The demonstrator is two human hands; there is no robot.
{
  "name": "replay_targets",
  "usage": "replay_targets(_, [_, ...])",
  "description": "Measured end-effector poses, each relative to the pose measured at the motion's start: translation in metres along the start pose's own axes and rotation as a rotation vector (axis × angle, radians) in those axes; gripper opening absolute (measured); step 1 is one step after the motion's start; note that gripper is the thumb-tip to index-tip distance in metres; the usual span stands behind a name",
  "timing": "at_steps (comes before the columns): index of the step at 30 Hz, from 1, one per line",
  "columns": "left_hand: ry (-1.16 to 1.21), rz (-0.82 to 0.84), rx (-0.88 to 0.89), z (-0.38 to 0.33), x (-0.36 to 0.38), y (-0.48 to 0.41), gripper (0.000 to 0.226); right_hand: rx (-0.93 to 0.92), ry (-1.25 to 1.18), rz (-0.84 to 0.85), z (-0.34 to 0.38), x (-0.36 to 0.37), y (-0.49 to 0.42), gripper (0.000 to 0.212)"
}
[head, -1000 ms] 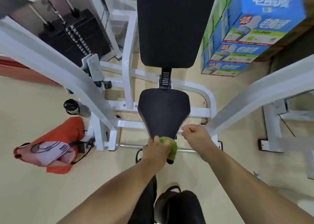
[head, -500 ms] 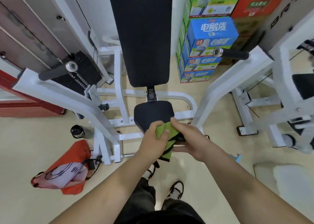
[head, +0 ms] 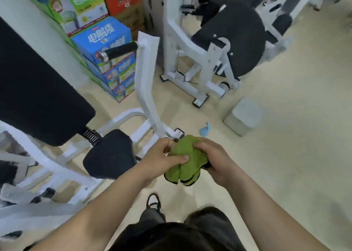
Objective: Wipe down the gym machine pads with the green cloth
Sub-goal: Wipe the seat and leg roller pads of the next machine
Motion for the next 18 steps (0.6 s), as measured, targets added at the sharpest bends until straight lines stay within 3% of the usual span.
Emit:
replay_targets(6, [-0.175,0.241,0.052,-0.052,0.169,-0.032,0.047,-0.149,-0.152,-0.355,-0.020,-0.165,0.078,0.014])
replay_targets(10, [-0.169,0.449,-0.068,-0.061,0.301,-0.037,0.061,-0.195,-0.307,-0.562,-0.057,-0.273,0.142,0.018])
replay_targets(14, [-0.289,0.769,-0.177,-0.053,0.445,-0.018,0.038,-0.215,-0.573,-0.719,-0.107,-0.374,0.210,0.030])
replay_targets(18, [-0.455,0.809,-0.107,-0.047,0.546,-0.013,0.023,-0.206,-0.761,-0.821,-0.155,-0.439,0.264,0.022])
Point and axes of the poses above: each hand's wrist, its own y-axis away from the middle knuckle, its own x-axis out of the palm, z = x × y, the point moved 7 cm from there along -y, towards the middle knuckle, and after that the axes turned 3 degrees about z, right-handed, at the moved point
